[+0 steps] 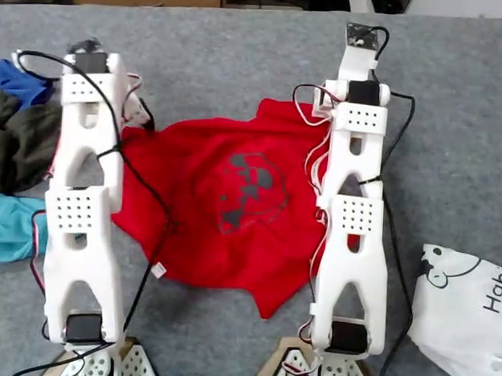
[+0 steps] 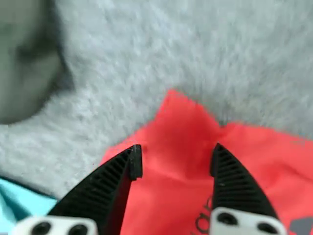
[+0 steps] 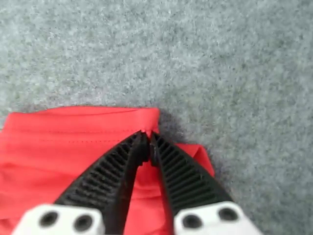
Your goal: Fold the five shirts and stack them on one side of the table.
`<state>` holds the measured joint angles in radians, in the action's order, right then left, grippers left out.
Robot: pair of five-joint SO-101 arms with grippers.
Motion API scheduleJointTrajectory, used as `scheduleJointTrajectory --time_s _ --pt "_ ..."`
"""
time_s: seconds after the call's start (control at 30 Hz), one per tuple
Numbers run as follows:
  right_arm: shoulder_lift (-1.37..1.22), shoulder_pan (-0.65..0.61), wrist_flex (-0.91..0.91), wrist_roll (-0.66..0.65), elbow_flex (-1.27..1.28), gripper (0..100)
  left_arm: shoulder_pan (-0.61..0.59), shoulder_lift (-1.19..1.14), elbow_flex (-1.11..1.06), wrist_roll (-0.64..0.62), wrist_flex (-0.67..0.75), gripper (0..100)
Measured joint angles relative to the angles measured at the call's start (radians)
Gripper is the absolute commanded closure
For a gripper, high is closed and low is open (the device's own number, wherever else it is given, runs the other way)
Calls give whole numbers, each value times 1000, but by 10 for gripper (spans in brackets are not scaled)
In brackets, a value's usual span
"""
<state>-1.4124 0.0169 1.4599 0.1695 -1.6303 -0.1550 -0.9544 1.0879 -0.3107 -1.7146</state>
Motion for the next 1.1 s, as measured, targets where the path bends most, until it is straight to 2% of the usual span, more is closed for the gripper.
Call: scheduleJointTrajectory --time_s 0.2,0.33,0.5,0.83,0.93,1.1 --pt "0 0 0 0 0 994 2 -21 0 -46 198 757" --pt "0 0 0 0 0 994 32 -87 0 -68 238 757" --pt "0 0 0 0 0 994 40 -129 0 -74 232 757" --pt "0 0 0 0 0 994 14 -143 43 -78 89 758" --pt "0 0 0 0 0 994 18 -143 44 -150 80 809" --pt "0 0 0 0 0 994 46 -143 44 -273 109 949"
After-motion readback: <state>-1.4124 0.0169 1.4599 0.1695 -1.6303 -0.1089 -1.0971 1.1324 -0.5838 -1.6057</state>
